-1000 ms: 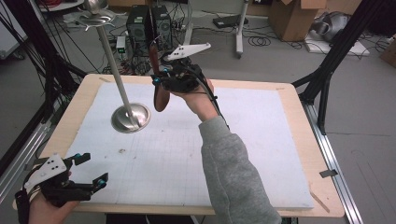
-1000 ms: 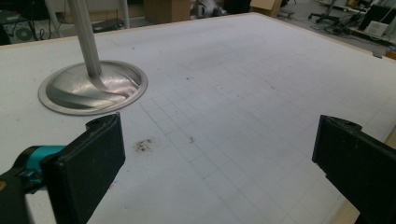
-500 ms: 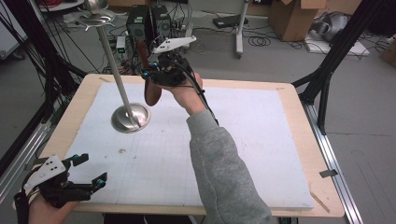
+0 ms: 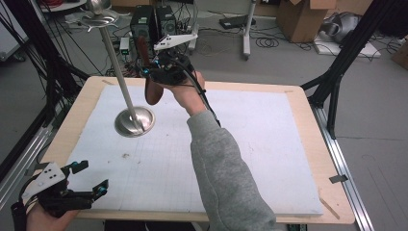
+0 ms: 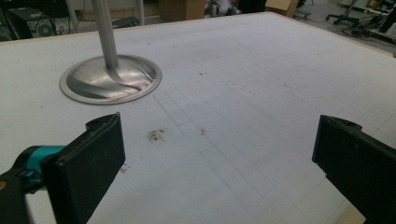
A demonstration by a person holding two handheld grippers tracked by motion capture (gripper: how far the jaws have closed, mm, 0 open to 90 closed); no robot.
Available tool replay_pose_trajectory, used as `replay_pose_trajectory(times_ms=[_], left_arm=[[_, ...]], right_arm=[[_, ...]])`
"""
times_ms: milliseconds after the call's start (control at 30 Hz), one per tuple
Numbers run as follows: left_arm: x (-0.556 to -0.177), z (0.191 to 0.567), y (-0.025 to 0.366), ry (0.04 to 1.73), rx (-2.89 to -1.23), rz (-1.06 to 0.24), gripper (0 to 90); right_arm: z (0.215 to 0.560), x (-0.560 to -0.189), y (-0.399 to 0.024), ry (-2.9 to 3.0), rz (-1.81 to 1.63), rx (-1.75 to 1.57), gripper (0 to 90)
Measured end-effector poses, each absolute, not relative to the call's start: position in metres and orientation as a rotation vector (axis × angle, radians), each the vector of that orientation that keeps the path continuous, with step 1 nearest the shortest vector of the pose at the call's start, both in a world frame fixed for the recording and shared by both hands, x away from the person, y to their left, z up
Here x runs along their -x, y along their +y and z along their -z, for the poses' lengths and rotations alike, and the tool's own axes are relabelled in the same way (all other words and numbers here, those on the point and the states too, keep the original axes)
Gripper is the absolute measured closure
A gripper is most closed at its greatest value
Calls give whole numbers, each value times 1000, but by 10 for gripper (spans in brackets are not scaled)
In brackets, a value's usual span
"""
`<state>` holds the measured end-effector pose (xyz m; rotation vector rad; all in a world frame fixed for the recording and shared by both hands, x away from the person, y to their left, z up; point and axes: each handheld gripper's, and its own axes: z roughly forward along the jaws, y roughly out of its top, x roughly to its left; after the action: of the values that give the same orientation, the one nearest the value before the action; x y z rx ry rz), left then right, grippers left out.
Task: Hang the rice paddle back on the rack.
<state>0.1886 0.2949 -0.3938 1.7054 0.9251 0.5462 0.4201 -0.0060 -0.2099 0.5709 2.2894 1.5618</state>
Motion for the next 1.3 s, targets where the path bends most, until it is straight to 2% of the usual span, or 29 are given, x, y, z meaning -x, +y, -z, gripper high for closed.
replay_pose_trajectory(times_ms=[1300], left_arm=[[-178,398,305,919,-1700,-523,29]], right_arm=[[185,-428,30,2254,-1582,-584,775]])
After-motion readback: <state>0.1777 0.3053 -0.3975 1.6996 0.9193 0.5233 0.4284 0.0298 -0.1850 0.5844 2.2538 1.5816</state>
